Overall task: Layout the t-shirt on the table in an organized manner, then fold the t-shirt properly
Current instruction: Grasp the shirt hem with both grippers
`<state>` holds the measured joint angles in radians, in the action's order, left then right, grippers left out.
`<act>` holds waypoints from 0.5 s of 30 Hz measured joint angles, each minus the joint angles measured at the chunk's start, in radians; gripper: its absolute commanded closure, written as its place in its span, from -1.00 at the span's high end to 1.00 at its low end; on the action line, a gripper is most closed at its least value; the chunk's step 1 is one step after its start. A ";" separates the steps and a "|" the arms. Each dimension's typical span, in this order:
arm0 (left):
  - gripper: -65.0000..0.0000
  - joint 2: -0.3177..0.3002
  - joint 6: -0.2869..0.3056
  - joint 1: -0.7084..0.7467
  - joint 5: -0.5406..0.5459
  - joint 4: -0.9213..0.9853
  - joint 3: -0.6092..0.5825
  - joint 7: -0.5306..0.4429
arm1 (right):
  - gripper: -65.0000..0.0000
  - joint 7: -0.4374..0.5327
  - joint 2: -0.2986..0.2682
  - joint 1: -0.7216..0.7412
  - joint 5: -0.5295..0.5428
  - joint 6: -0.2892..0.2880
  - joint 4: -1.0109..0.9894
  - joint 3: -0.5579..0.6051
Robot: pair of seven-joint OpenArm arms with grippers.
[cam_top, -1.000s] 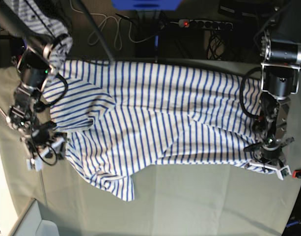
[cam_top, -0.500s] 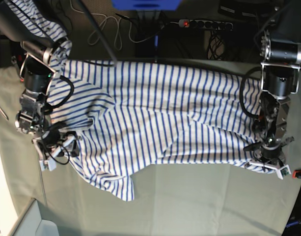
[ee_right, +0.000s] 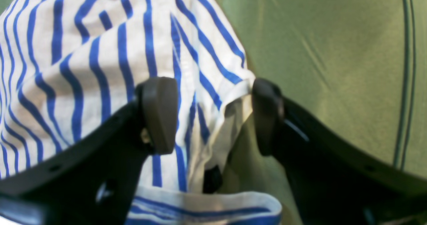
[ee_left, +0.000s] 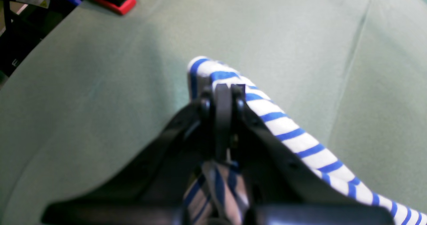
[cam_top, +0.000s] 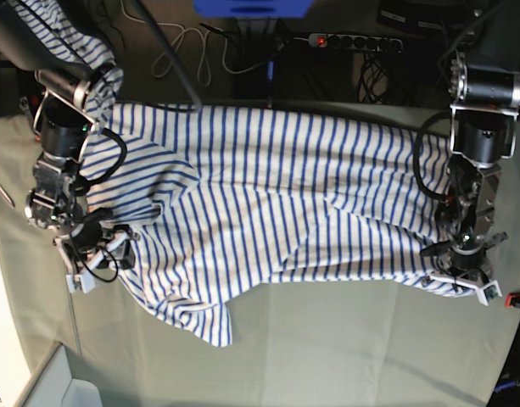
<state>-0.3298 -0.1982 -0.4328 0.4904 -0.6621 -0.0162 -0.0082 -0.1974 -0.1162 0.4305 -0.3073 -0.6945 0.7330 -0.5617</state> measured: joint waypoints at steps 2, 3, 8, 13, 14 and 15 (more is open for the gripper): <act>-1.00 0.000 0.000 0.000 0.000 0.000 0.000 0.000 | -0.22 0.000 -0.003 -0.003 0.000 0.000 0.000 0.000; -1.00 0.000 0.000 0.000 0.000 0.000 0.000 0.000 | -0.34 0.001 -0.004 -0.004 0.000 0.000 -0.004 0.000; -1.00 0.000 0.000 0.000 0.000 0.000 0.000 0.000 | -1.00 0.019 -0.019 0.004 0.019 0.000 -0.096 0.001; -1.00 0.000 0.000 0.000 0.000 0.000 0.000 0.001 | -1.00 0.077 -0.029 0.010 0.010 0.000 -0.095 -0.049; -1.00 -0.003 0.000 0.000 0.000 0.000 -0.001 0.002 | -1.00 0.085 -0.027 0.004 0.016 0.000 -0.076 -0.077; -1.00 -0.007 0.001 0.000 0.000 0.000 -0.001 0.002 | -1.00 0.092 -0.027 -0.003 0.017 0.000 -0.059 -0.111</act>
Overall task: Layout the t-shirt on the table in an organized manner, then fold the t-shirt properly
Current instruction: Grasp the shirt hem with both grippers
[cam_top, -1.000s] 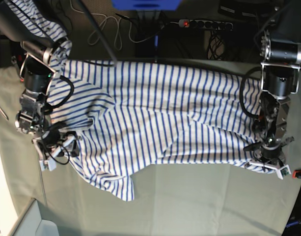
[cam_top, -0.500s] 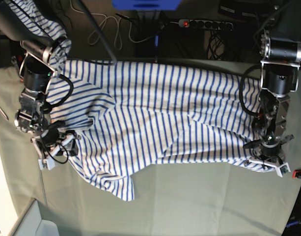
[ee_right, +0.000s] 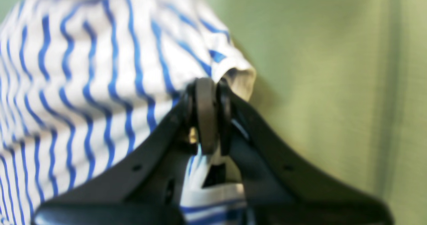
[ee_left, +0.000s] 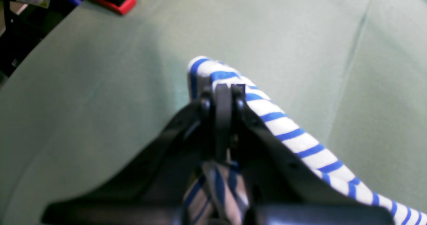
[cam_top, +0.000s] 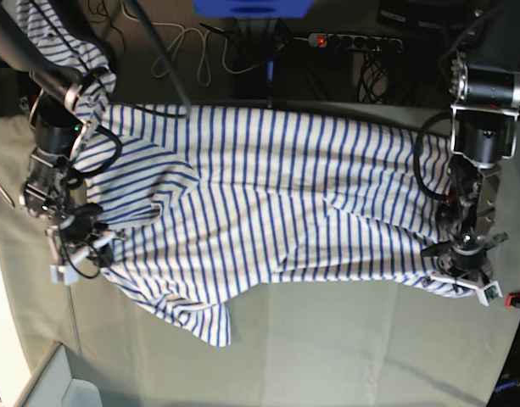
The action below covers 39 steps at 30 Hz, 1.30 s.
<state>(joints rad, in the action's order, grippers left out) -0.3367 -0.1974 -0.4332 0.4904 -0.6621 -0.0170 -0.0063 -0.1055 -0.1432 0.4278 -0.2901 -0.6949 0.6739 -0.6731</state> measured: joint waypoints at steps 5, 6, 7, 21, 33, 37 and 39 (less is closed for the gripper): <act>-1.00 -0.015 -0.001 0.000 0.000 0.000 0.000 0.001 | -1.00 -0.002 -0.008 -0.010 -0.002 0.000 0.016 -0.090; -1.00 -0.014 0.000 0.000 0.000 0.000 0.000 0.002 | -1.00 -0.001 -0.005 -0.010 -0.002 0.000 0.016 -0.106; -1.00 -0.012 0.000 0.000 0.000 0.000 0.000 0.001 | -1.00 -0.001 -0.003 -0.009 -0.002 0.000 0.016 -0.120; -1.00 -0.024 0.011 0.000 0.003 0.000 0.107 0.005 | -1.00 -0.002 -0.003 -0.010 -0.002 0.000 0.016 -0.228; -1.00 -0.021 0.010 0.000 -0.001 0.000 0.113 0.003 | -0.19 -0.001 0.003 -0.029 -0.010 0.000 0.018 -0.105; -1.00 -0.021 0.010 0.000 -0.002 0.000 0.113 0.002 | 0.11 -0.008 0.008 -0.039 -0.010 0.001 0.076 -0.166; -1.00 -0.021 0.010 0.000 -0.002 0.000 0.113 0.002 | 0.12 -0.005 0.002 -0.042 -0.007 0.001 0.130 -0.184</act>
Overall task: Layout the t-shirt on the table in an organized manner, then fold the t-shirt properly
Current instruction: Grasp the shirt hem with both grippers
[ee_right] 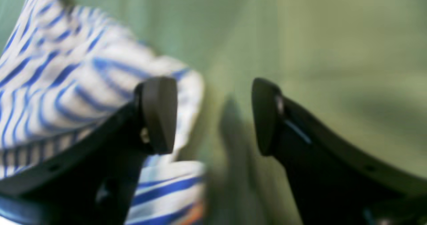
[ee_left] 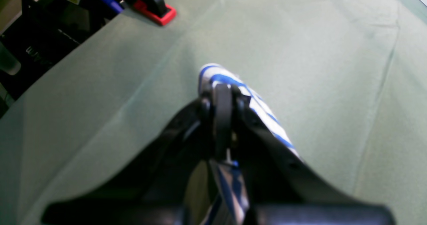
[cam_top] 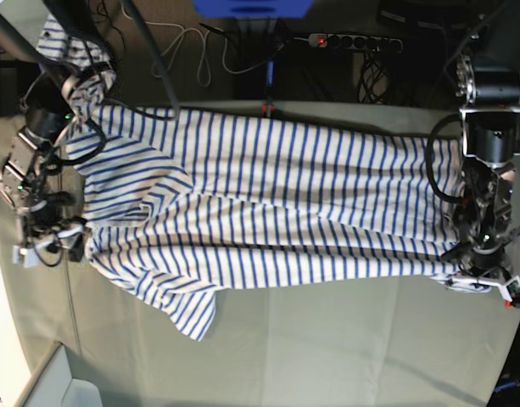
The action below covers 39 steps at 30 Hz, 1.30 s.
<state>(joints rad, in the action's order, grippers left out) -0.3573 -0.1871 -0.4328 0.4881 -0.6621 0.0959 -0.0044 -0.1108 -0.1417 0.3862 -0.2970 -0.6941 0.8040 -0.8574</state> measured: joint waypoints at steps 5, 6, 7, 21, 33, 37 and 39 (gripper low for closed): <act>-1.00 0.000 0.000 0.000 -0.002 0.000 0.000 0.001 | 0.12 0.017 -0.006 0.012 0.004 0.000 0.012 0.074; -1.00 0.000 0.000 0.000 -0.002 0.000 0.000 0.000 | 0.12 0.015 -0.006 0.012 0.003 0.002 0.003 0.121; -1.00 0.000 0.000 0.000 -0.002 0.000 0.000 0.000 | 0.12 0.011 -0.010 0.012 0.003 -0.002 -0.010 0.173; -1.00 0.000 0.000 0.000 -0.002 0.000 0.000 0.001 | 0.07 0.024 -0.051 0.077 0.006 -0.001 -0.211 0.314; -1.00 0.002 0.000 0.001 0.000 0.000 0.000 0.001 | -1.00 0.100 -0.092 0.097 -0.002 -0.001 -0.307 0.305; -1.00 0.005 0.000 0.002 0.005 -0.038 0.000 0.005 | -1.00 0.105 -0.064 0.023 0.006 -0.008 -0.111 0.183; -1.00 0.011 0.001 0.015 0.006 -0.077 0.002 0.002 | -1.00 0.098 -0.027 -0.024 0.000 -0.008 -0.002 0.133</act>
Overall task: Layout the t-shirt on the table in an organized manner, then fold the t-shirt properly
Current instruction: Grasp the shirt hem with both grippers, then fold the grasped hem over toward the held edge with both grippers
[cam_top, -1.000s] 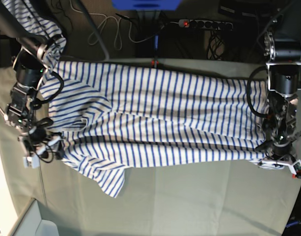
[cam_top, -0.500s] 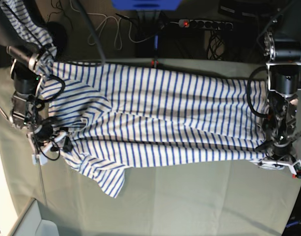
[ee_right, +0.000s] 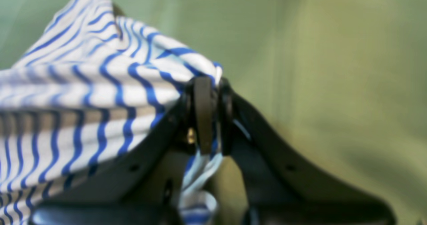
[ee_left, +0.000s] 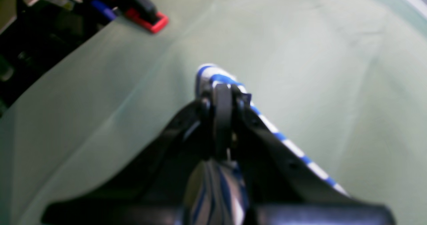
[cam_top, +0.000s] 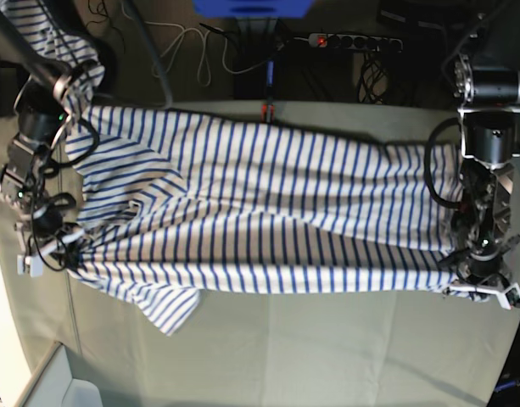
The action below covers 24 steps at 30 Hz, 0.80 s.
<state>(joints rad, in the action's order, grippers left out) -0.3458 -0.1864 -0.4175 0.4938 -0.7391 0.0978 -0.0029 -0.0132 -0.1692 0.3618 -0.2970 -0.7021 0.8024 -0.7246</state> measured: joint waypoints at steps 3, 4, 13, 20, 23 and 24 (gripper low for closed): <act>-1.00 0.018 -0.002 0.039 0.000 -0.083 0.006 0.000 | -1.00 0.001 0.063 -0.051 0.000 0.000 0.137 -0.039; -1.00 0.019 -0.001 0.048 0.000 -0.102 0.006 0.000 | -1.00 0.002 0.075 -0.058 0.002 0.000 0.164 -0.045; -1.00 0.038 -0.008 0.152 0.000 -0.228 0.009 0.000 | -1.00 -0.001 0.120 -0.176 0.093 0.000 0.294 -0.044; -1.00 0.036 -0.013 0.282 -0.002 -0.427 0.011 -0.004 | -1.00 0.005 0.162 -0.274 0.108 0.000 0.418 -0.043; -1.00 0.039 -0.012 0.340 -0.003 -0.479 0.011 -0.006 | -1.00 0.003 0.173 -0.330 0.151 0.000 0.461 -0.042; -1.00 0.039 -0.012 0.354 -0.003 -0.486 0.014 -0.003 | -1.00 0.003 0.172 -0.344 0.176 0.000 0.468 -0.041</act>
<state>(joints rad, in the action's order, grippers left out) -0.3073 -0.1986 -0.0639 0.4904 -1.2247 0.1123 -0.0059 -0.0101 0.0029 0.0181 -0.1207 -0.7021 1.2705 -0.7654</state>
